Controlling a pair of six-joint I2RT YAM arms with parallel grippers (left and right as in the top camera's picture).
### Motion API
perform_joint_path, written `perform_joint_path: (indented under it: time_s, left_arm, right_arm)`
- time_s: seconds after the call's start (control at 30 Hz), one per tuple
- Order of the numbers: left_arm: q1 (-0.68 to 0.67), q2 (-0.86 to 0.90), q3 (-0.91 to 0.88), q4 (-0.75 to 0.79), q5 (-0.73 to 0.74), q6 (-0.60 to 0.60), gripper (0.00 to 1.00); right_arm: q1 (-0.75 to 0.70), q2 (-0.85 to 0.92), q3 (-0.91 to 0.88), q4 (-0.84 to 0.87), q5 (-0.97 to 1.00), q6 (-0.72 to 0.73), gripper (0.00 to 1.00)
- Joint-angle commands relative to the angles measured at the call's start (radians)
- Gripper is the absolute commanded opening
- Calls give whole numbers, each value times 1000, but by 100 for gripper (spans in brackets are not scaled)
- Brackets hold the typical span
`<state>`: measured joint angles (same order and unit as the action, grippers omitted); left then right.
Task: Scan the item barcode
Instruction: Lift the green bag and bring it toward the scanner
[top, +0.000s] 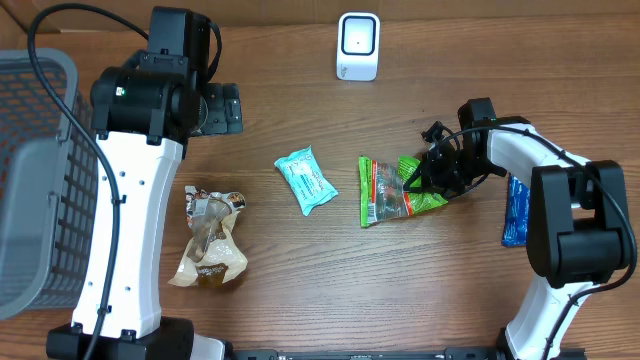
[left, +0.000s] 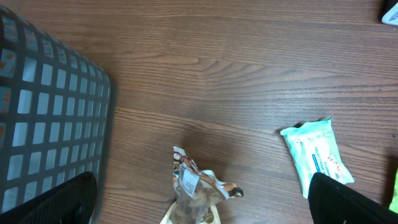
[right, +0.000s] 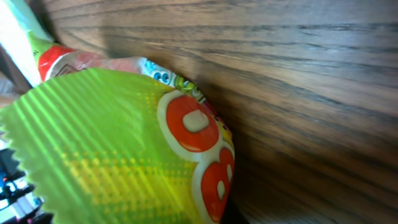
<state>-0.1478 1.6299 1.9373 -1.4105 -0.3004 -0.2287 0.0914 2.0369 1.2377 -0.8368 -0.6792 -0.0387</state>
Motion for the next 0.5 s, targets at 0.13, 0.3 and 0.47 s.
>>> perform_joint_path:
  time_s: [0.13,0.3,0.47]
  left_arm:
    - [3,-20,18,1,-14,15,100]
    - [3,-20,18,1,-14,15,100]
    - [3,-20,18,1,-14,15,100]
  right_arm:
    - [0,9,56,-74,-178,12,4]
    - [-2,-74,143,-151,-323,13,4]
    - [-2,-175,220,-200,-452,47,4]
